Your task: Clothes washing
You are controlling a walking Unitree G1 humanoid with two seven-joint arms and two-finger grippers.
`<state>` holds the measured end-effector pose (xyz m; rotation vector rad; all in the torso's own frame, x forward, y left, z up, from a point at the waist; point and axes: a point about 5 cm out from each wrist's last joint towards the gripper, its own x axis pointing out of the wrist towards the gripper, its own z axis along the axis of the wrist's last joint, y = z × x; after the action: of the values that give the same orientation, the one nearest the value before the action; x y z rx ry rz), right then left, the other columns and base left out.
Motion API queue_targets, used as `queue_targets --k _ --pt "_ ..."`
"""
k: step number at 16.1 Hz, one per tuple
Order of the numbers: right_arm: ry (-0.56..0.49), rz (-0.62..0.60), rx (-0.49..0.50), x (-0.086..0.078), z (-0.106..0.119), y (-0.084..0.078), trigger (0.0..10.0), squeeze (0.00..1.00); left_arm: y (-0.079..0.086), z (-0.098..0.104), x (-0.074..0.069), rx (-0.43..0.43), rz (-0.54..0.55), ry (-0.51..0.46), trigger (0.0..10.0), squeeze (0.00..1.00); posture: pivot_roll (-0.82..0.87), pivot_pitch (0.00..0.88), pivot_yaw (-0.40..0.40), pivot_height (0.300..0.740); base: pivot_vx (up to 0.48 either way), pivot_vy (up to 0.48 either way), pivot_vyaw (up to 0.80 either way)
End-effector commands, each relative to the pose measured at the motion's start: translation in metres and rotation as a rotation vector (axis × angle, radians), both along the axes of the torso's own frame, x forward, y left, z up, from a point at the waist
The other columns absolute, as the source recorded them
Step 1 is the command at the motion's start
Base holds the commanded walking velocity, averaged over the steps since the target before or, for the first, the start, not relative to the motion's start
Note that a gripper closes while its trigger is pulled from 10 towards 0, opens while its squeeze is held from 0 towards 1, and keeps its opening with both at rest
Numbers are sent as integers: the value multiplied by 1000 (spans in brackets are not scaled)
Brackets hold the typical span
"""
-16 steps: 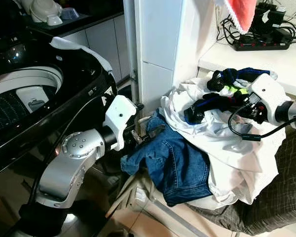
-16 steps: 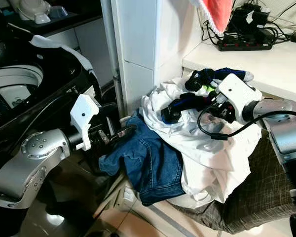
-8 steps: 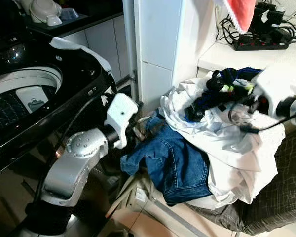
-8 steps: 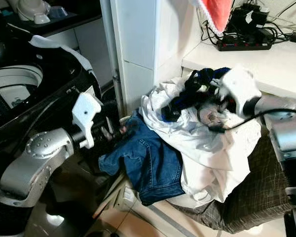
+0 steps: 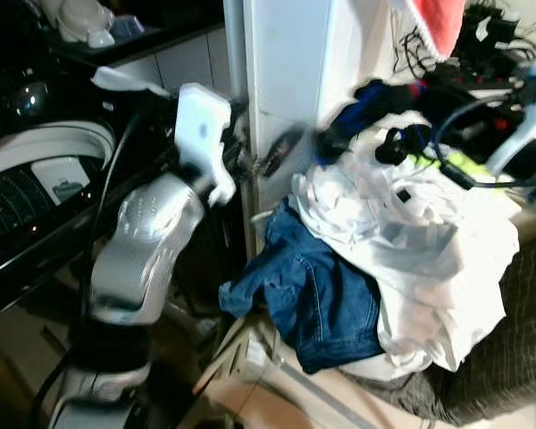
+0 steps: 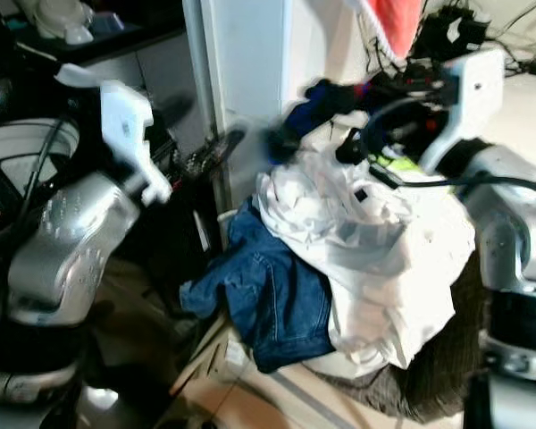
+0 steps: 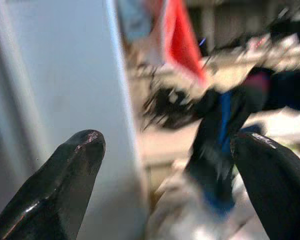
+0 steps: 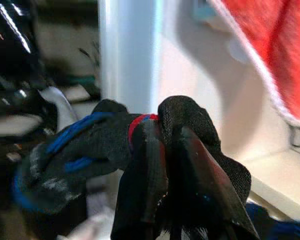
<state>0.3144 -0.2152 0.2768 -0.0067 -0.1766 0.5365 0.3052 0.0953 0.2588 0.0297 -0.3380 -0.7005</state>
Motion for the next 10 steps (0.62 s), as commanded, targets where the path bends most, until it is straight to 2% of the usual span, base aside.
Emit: queue_targets --k 1,4,5,6,7,8,10 --pt "-25 58 42 -3 9 15 0 0 -9 14 -2 -4 -80 -58 10000 1000 -16 0 79 740 0 0 0" --pt "-18 131 69 -6 10 34 0 0 -22 20 -1 27 -170 -88 10000 1000 -15 0 76 740 0 0 0" --pt "-17 202 95 -10 13 49 0 0 -29 15 1 66 -206 -76 10000 1000 -15 0 76 740 0 0 0" --pt "-15 234 104 -12 13 54 0 0 -31 10 1 89 -212 -62 10000 1000 -21 0 77 740 0 0 0" --pt "-13 263 101 -15 13 59 0 0 -34 3 3 133 -200 -47 10000 949 -21 0 76 740 0 0 0" --pt "-10 289 92 -18 13 62 0 0 -34 -6 7 165 -165 -12 10000 0 -21 0 76 740 0 0 0" --pt "-2 329 81 -22 10 66 0 0 -32 -11 12 149 -127 13 10000 0 -23 0 77 740 0 0 0"
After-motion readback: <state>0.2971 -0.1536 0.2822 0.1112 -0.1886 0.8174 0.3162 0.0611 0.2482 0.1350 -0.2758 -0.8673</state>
